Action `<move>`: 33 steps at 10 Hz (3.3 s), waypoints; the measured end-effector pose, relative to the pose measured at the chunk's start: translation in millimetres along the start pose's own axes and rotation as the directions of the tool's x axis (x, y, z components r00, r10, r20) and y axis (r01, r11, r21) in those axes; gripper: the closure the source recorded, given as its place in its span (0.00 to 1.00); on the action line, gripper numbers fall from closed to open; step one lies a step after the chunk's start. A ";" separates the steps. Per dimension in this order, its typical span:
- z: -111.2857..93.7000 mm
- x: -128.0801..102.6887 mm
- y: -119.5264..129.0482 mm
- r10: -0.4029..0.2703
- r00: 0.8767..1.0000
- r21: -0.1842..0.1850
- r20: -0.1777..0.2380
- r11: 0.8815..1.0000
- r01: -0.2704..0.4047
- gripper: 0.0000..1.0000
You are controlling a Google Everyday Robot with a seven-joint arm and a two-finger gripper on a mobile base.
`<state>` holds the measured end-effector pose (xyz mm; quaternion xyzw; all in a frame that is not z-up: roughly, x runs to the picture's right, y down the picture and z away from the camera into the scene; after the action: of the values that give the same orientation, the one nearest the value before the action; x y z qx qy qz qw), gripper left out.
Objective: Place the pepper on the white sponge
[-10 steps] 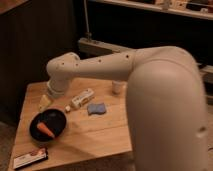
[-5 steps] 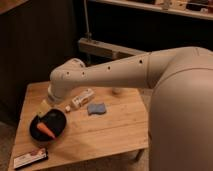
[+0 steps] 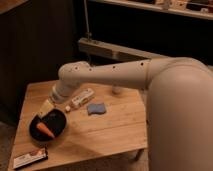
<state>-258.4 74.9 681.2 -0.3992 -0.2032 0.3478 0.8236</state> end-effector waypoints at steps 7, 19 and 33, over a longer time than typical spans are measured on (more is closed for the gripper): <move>58.2 22.1 11.1 -0.038 0.995 -0.021 -0.087 0.999 0.036 0.20; 130.2 51.5 7.5 0.003 0.990 -0.185 -0.143 0.982 -0.030 0.20; 172.2 41.5 13.0 -0.134 0.952 -0.111 -0.275 0.988 0.107 0.20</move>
<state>-341.2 200.0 776.3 -0.4699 -0.1242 0.2264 0.8441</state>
